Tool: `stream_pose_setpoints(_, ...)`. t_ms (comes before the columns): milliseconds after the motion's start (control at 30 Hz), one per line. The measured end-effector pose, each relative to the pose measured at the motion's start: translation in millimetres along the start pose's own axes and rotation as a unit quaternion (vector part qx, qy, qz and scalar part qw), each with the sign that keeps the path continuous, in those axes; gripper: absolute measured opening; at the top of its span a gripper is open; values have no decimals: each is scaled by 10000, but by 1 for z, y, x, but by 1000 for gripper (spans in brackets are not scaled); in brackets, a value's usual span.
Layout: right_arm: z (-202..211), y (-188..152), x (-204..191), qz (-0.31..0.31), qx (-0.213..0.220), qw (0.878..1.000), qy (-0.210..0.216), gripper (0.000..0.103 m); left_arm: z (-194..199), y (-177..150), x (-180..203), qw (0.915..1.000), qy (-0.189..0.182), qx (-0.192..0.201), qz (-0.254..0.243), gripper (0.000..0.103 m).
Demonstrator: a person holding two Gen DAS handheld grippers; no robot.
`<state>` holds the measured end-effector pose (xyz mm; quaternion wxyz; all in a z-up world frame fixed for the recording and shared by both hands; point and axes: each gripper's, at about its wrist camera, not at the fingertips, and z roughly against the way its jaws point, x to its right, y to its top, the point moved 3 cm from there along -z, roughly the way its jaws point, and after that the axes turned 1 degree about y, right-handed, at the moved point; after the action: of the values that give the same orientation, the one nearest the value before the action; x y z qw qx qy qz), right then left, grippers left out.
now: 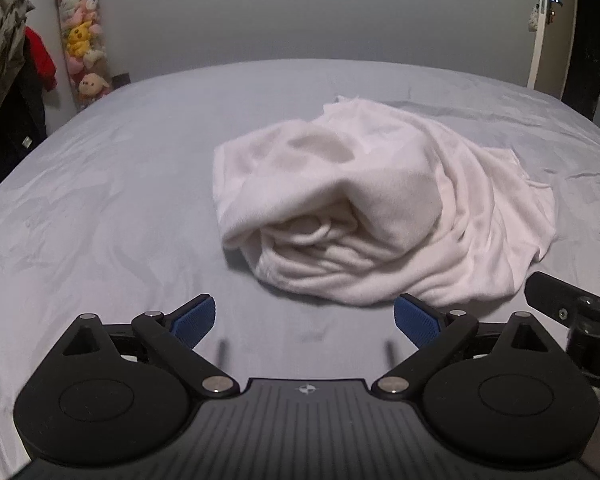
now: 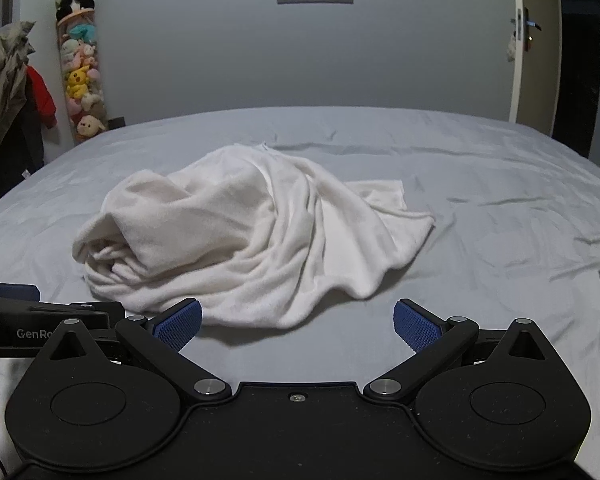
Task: Fold clothes
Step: 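Grasp the white shirt fabric with the right gripper while the left gripper grasps nearby fabric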
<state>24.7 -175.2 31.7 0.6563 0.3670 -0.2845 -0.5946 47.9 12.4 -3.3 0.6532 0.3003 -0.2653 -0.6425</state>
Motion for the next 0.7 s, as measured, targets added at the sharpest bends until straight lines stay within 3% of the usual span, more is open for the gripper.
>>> stream_pose_setpoints(200,-23,13,4,-38,-74,10000,8,95,-7,12,-1,9999,-145,66,55,76)
stream_pose_setpoints(467,-54,21,2,-36,-234,9997,19,82,-13,28,11,9985,-227,413,-287,70)
stream_pose_setpoints(700,-75,16,3,-151,-484,9987,98,68,-31,35,12,9989,-287,292,-246,59)
